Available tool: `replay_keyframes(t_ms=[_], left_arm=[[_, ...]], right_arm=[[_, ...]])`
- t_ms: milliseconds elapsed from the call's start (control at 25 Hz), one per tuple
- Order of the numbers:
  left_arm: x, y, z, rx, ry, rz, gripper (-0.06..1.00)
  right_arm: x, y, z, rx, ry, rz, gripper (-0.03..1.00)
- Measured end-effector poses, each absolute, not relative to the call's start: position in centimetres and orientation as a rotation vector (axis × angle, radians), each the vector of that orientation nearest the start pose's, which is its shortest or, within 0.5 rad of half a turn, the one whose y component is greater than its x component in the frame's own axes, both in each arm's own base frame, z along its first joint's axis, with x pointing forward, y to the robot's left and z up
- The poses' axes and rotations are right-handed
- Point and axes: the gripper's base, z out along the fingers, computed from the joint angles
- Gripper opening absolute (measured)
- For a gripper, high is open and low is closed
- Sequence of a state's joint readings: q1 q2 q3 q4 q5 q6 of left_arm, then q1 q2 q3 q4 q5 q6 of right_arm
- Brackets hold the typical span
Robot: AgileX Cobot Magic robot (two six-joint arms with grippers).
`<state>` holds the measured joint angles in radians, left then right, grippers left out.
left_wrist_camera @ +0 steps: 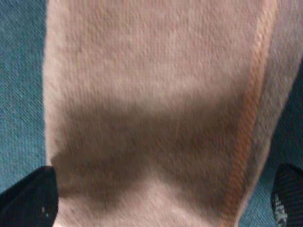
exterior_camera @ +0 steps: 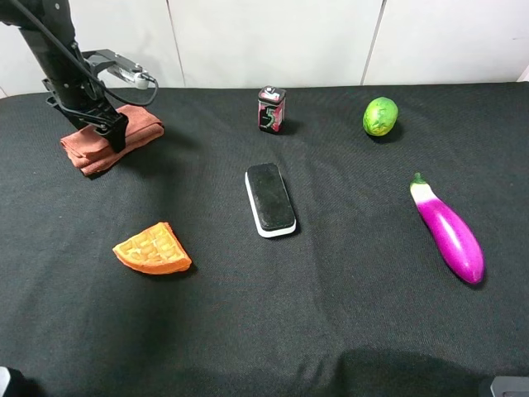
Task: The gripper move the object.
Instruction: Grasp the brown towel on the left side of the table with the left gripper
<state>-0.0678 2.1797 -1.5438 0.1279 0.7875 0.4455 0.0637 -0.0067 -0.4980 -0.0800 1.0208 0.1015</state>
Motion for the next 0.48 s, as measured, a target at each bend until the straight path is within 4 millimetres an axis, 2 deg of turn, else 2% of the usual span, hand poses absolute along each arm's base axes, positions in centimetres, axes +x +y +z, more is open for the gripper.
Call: replay_keyframes(t_ms=[480], left_arm=[[44.5, -2.2, 11.8, 0.913, 2.802, 0.209, 0.93]], right_arm=[[-0.4, -0.6, 28.0, 0.040, 1.997, 0.011, 0.64]])
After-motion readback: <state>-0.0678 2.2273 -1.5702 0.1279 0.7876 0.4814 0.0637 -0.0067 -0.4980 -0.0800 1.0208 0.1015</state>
